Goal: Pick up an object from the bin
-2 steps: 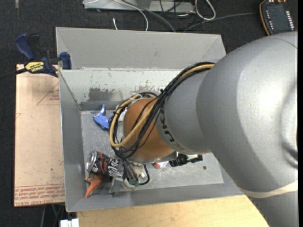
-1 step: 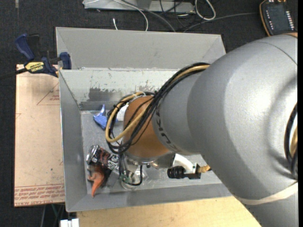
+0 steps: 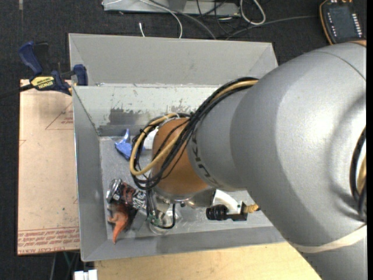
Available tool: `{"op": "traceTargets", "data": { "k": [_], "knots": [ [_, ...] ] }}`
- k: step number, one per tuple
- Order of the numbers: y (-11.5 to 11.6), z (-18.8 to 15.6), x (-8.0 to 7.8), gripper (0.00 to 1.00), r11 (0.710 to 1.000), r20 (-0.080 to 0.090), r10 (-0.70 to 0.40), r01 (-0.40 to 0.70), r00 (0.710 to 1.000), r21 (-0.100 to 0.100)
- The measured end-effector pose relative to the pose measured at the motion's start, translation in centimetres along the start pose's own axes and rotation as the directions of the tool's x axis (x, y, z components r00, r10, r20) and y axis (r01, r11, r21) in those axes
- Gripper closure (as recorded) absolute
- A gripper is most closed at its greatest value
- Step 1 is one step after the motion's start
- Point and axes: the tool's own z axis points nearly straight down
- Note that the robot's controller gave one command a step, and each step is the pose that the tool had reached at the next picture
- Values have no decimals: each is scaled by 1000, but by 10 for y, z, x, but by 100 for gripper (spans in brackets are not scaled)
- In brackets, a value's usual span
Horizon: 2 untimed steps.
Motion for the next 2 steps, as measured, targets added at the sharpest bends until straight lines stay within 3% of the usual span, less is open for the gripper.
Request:
{"op": "traceTargets", "data": {
  "k": [2],
  "knots": [
    [-3,-31,1,100,1000,-6,-1,1,1000,8]
  ]
}}
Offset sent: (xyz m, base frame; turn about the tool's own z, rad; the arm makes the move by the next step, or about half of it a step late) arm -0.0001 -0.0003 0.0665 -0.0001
